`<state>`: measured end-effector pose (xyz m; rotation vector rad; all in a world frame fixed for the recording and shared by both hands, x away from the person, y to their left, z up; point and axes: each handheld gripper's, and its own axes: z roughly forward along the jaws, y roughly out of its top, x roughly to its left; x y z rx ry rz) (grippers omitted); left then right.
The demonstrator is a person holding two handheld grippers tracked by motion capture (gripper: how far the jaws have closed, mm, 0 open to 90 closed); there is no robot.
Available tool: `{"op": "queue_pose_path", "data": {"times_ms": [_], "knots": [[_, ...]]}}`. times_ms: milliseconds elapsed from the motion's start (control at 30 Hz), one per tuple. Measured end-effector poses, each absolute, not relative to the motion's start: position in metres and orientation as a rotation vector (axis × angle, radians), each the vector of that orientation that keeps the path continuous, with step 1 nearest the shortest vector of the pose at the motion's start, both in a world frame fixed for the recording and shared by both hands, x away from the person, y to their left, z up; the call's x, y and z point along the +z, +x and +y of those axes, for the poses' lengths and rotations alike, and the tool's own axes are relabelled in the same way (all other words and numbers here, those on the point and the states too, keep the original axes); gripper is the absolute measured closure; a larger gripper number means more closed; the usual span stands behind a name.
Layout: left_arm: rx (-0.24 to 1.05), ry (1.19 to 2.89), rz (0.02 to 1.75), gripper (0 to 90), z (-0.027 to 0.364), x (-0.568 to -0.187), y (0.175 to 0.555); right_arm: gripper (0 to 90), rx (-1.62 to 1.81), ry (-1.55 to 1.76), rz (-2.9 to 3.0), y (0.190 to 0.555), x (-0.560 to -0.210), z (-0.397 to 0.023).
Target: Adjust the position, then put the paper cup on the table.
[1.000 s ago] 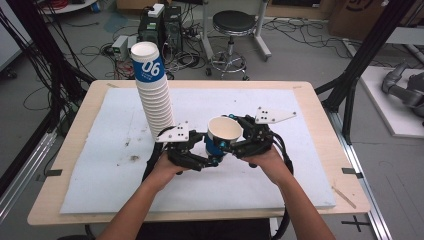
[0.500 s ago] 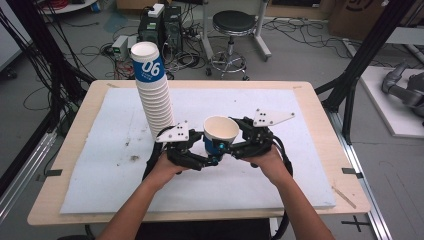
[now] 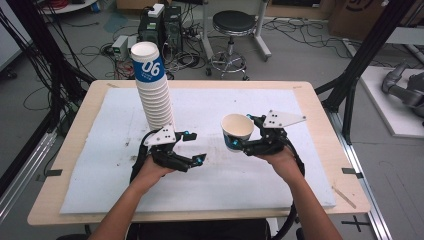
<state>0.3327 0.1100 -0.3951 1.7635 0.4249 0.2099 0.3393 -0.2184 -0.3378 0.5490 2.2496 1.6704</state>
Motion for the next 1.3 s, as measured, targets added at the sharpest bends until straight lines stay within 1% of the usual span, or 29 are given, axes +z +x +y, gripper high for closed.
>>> {"op": "queue_pose_path", "data": {"times_ms": [433,700,1000,1300], "knots": [[0.261,1.737,0.456,18.5,0.140,-0.393,0.325,24.5,1.599,0.588,2.237,0.340,-0.346,-0.228],[0.293,1.741,0.471,18.5,0.160,-0.395,0.322,24.5,1.545,0.680,2.203,0.335,-0.361,-0.247],[0.407,1.687,0.561,18.5,0.191,-0.401,0.320,24.6,1.504,0.763,2.142,0.352,-0.372,-0.259],[0.472,1.665,0.648,18.5,0.212,-0.409,0.322,24.5,1.459,0.902,2.121,0.379,-0.390,-0.258]]}}
